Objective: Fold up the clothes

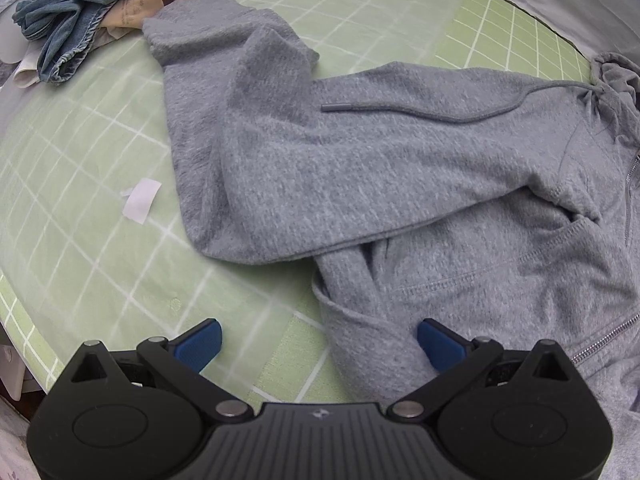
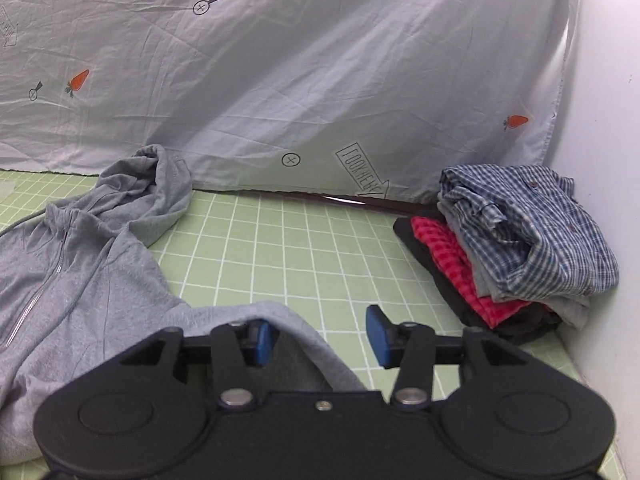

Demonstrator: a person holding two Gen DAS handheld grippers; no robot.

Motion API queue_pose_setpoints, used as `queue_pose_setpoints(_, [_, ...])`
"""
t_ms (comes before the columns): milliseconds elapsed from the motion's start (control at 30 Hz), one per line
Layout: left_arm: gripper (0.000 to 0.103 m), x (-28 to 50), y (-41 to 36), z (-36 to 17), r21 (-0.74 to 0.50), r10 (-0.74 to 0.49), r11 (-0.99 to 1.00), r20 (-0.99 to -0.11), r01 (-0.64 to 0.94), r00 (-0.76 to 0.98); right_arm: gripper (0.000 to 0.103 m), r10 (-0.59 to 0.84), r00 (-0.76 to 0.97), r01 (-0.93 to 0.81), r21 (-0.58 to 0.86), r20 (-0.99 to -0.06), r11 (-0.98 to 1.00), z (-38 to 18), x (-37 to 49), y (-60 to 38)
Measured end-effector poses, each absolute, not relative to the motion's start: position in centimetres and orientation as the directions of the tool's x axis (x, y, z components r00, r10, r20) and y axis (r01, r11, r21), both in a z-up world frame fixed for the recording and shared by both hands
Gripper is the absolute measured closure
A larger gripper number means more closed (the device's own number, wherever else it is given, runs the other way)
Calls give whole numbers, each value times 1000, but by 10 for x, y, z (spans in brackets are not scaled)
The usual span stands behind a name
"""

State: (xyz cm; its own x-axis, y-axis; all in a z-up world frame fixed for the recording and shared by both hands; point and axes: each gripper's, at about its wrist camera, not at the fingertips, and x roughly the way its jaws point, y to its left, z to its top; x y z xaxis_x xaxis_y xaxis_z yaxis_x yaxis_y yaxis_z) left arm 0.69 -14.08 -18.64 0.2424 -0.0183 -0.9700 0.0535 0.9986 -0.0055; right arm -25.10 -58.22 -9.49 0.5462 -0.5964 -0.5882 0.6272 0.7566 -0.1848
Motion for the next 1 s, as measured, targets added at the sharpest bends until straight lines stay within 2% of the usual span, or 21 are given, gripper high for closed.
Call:
queue_pose_setpoints(167, [0,3,-141,-186,-1,-3,1000,-967,10,253,43,-523,499,666,-81,-691,742,-125,-267,-596])
queue_pose_setpoints(267, [0,1,-142,-186,2,2,1000,-965,-1,261,27,-469,483,663,-42,-739,748,-142,-274,-604])
queue_pose_setpoints(467, [0,2,-145,-185,13,9,1000,-968,18,252,26,-374,500,655,58,-781,754,-165,-284,-614])
queue_pose_setpoints(533, [0,4,-146,-185,15,7,999,-969,33,248,30,-364,512,668,94,-778,739,-167,-289,-617])
queue_pose_setpoints(600, [0,6,-144,-186,4,-5,999,-970,38,242,61,-368,522,670,103,-770,736,-165,-293,-619])
queue_pose_setpoints(633, [0,7,-143,-186,-3,-12,999,-971,37,239,69,-368,528,670,109,-766,734,-164,-295,-622])
queue_pose_setpoints(700, [0,8,-143,-186,-3,-14,999,-971,48,238,95,-372,540,671,119,-754,732,-158,-299,-630])
queue_pose_setpoints(833, [0,9,-144,-186,-4,-19,998,-971,65,240,95,-519,531,681,-27,-670,732,-120,-304,-637])
queue_pose_setpoints(933, [0,8,-144,-185,-4,-22,997,-968,73,251,93,-613,567,687,-94,-550,720,-79,-307,-632])
queue_pose_setpoints(1000, [0,7,-144,-185,-4,-23,997,-965,75,261,87,-653,561,697,-134,-509,704,-72,-302,-623])
